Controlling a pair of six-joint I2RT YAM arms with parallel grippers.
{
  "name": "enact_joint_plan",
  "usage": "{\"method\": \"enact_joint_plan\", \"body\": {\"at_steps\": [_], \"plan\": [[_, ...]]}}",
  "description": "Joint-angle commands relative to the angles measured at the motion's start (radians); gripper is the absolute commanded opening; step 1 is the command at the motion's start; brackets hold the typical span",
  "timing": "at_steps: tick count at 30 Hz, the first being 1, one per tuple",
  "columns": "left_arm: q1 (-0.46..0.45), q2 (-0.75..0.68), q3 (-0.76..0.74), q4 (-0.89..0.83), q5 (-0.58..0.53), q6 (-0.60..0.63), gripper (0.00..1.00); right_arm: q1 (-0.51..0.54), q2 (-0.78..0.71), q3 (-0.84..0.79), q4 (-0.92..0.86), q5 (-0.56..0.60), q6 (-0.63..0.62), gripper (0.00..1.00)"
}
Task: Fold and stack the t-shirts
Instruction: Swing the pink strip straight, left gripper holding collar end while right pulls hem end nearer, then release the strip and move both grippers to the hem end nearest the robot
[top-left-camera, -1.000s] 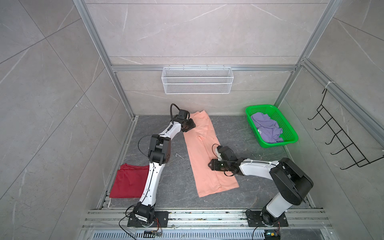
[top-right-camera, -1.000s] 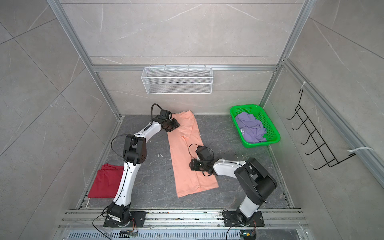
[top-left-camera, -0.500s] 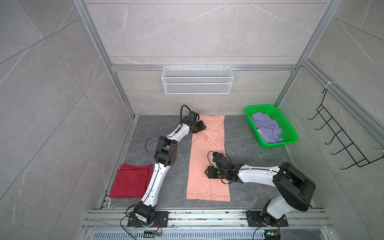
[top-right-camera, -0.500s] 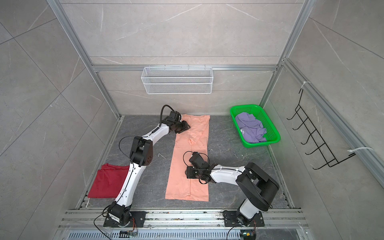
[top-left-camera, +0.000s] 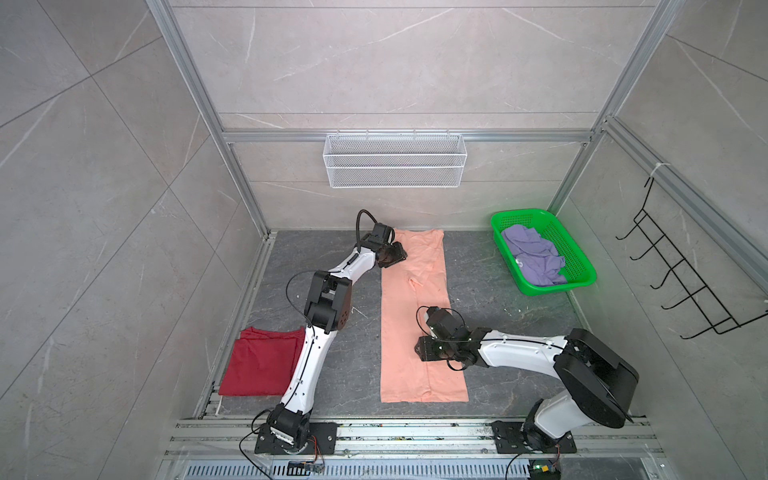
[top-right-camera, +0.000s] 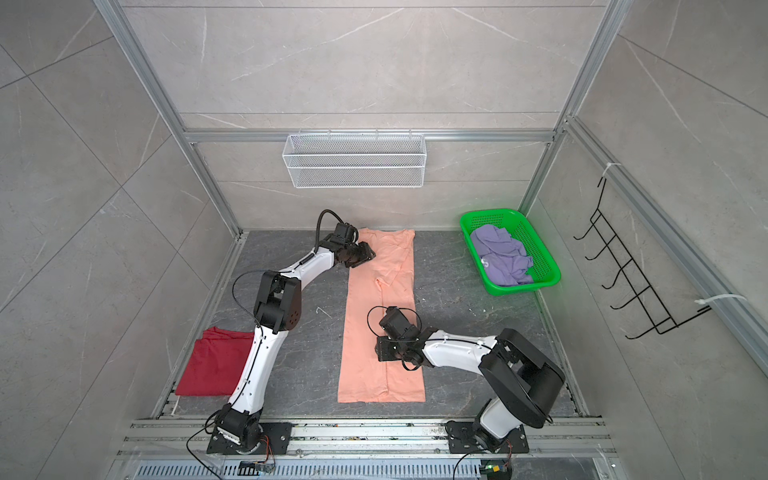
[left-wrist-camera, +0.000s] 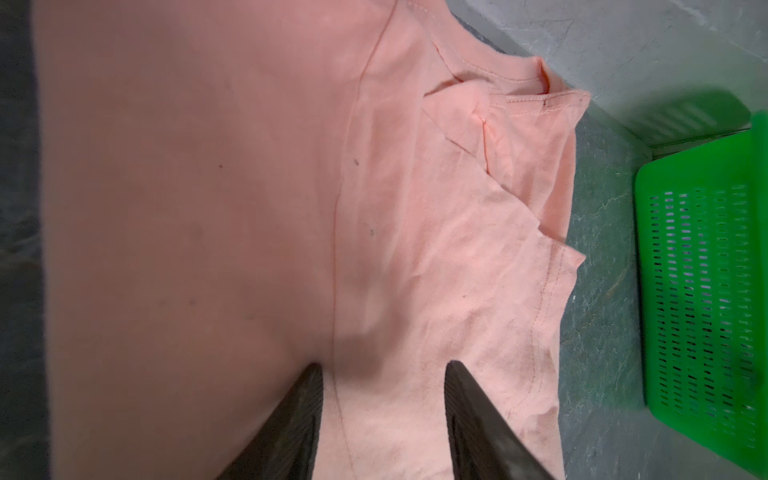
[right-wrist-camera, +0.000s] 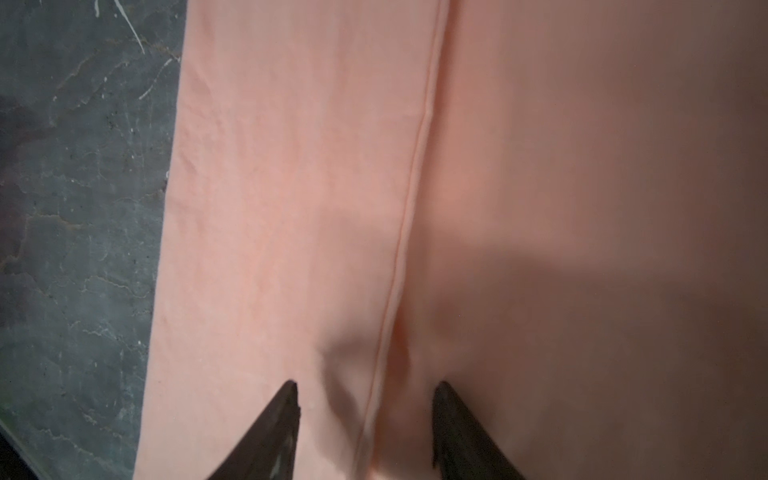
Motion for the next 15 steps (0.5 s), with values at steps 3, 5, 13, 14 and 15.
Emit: {"method": "enact_joint_plan", "body": {"at_steps": [3,5,13,14,15], "plan": [[0.013,-0.037,0.037,-0.035,0.115,0.082,0.51,0.007,-0.046,-0.015,-0.19,-0.056,-0.092,0.55],[0.014,-0.08,0.026,-0.038,0.128,0.109,0.52,0.007,-0.088,0.012,-0.196,-0.046,-0.092,0.56],[0.012,-0.457,-0.393,0.117,0.148,0.136,0.6,0.006,-0.321,0.05,-0.244,0.276,0.002,0.75],[0.011,-0.513,-0.472,0.141,0.143,0.131,0.61,0.004,-0.343,0.052,-0.254,0.316,0.011,0.78],[0.009,-0.568,-0.54,0.168,0.141,0.126,0.63,0.006,-0.368,0.052,-0.258,0.355,0.018,0.81]]}}
